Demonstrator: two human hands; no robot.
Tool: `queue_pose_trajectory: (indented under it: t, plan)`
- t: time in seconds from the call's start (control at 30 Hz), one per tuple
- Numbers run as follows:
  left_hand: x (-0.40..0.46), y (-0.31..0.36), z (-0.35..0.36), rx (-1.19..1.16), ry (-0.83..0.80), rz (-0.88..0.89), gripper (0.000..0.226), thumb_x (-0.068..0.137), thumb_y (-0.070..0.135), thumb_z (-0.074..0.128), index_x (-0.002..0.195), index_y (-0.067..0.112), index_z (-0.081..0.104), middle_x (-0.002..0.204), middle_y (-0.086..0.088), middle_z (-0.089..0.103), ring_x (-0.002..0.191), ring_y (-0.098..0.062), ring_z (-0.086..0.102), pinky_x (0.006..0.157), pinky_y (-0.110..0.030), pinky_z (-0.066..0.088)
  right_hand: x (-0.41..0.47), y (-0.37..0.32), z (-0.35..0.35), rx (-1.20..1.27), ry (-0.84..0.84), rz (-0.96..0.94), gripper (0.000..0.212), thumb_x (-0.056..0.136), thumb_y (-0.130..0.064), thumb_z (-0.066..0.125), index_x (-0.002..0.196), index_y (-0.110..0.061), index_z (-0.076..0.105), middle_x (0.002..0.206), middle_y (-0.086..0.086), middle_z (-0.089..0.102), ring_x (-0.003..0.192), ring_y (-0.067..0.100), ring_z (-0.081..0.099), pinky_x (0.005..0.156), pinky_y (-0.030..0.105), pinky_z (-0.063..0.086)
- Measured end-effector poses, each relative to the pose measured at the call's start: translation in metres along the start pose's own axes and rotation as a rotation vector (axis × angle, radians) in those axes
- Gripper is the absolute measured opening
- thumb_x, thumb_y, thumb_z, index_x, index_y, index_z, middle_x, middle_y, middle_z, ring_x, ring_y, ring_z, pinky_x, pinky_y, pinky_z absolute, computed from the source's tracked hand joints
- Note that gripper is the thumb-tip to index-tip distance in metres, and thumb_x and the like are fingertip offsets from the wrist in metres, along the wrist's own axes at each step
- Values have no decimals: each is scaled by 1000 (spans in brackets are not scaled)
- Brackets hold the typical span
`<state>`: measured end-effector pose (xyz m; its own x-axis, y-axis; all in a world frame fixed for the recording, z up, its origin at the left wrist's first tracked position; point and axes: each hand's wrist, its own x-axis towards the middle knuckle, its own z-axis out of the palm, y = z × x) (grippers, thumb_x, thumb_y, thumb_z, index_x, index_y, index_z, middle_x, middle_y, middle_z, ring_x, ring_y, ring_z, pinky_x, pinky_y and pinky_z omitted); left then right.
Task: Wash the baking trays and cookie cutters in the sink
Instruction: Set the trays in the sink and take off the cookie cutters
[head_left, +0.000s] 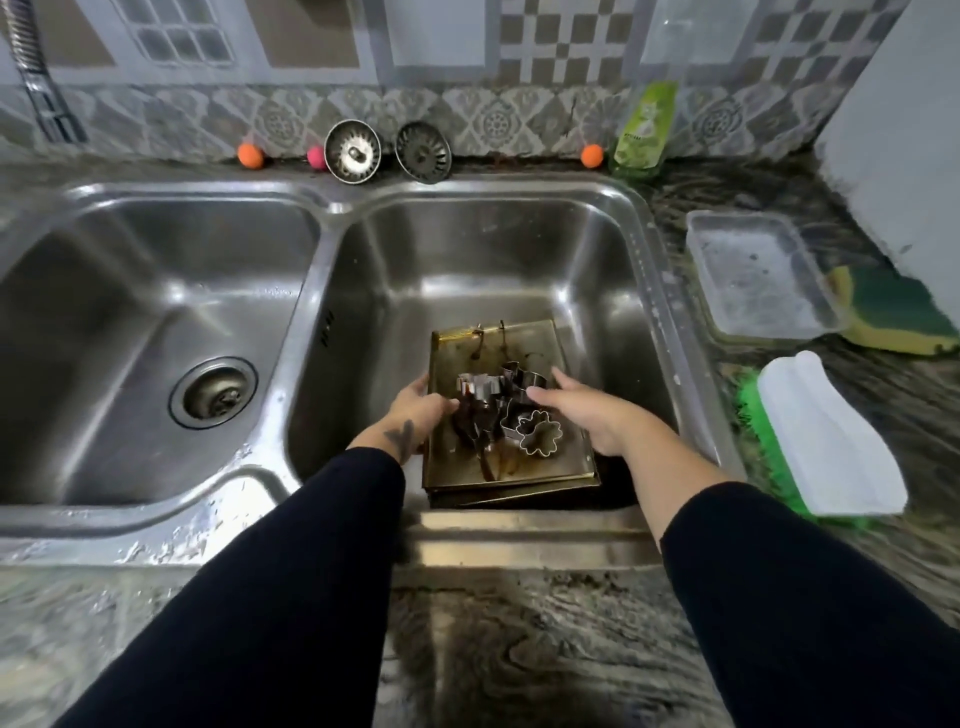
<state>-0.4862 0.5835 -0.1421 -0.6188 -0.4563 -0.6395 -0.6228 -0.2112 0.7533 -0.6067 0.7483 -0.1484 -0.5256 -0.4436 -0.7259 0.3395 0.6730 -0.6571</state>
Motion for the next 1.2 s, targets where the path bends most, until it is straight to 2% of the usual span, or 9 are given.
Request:
queue_pose_trajectory:
  t: [0.13, 0.23, 0.33, 0.4, 0.57, 0.73, 0.9, 1.1, 1.2]
  plan:
    - [8, -3, 0, 115, -27, -10, 53, 90, 17, 63, 139, 24, 44, 116, -6, 63, 101, -23, 60, 94, -43, 47, 1, 3, 9, -3, -43, 28, 82, 93, -35, 56, 151, -39, -2, 161, 3, 0, 147, 29, 7, 114, 55, 8]
    - [12, -4, 1, 251, -77, 1, 73, 85, 27, 70, 146, 23, 30, 133, -10, 55, 114, -28, 57, 106, -48, 42, -5, 1, 10, -49, -4, -7, 80, 94, -34, 56, 152, -34, 0, 161, 3, 3, 147, 28, 8, 115, 51, 10]
    - [11, -1, 1, 739, 1, 128, 100, 83, 47, 69, 154, 26, 2, 162, -7, 3, 145, -36, 14, 117, -49, 19, -13, -7, 8, -315, 148, -92, 84, 89, -46, 59, 152, -36, 4, 161, 4, -5, 147, 31, -4, 116, 51, 8]
    - [9, 6, -2, 1002, -13, 310, 104, 81, 50, 69, 154, 30, -3, 161, 2, -10, 147, -34, -1, 118, -51, 15, -17, -14, 9, -581, 241, -183, 88, 83, -56, 61, 151, -40, 7, 160, 2, -6, 146, 31, -8, 115, 53, 9]
    - [9, 15, 5, 1381, -107, 427, 107, 73, 63, 69, 154, 34, 5, 158, 1, 13, 141, -33, 23, 113, -49, 28, -17, -19, 28, -979, 191, -268, 92, 71, -62, 67, 147, -41, 19, 155, 4, 10, 141, 33, 12, 110, 52, 27]
    - [16, 4, 13, 1320, -93, 395, 100, 74, 47, 76, 152, 31, 17, 146, -4, 31, 126, -30, 44, 101, -45, 45, -12, -13, 46, -1058, 234, -236, 75, 75, -37, 73, 137, -35, 32, 145, 8, 14, 121, 35, 41, 90, 42, 48]
    - [16, 1, 11, 1285, -95, 418, 95, 74, 41, 78, 151, 30, 23, 141, -5, 34, 120, -30, 50, 98, -41, 48, -13, -10, 51, -1020, 269, -247, 53, 78, -26, 73, 124, -27, 47, 136, 8, 25, 98, 28, 53, 73, 31, 45]
    - [15, 3, 9, 1237, -83, 456, 95, 78, 37, 76, 153, 28, 19, 144, -6, 32, 123, -30, 48, 101, -39, 46, -14, -12, 46, -961, 350, -310, 49, 74, -29, 74, 118, -27, 51, 124, 5, 36, 97, 29, 54, 71, 32, 46]
    - [17, 19, 7, 1224, -83, 516, 90, 79, 35, 74, 153, 27, 21, 149, -6, 29, 127, -29, 45, 105, -39, 43, -13, -25, 37, -932, 366, -321, 49, 74, -28, 73, 118, -27, 51, 125, 6, 37, 100, 30, 53, 78, 35, 50]
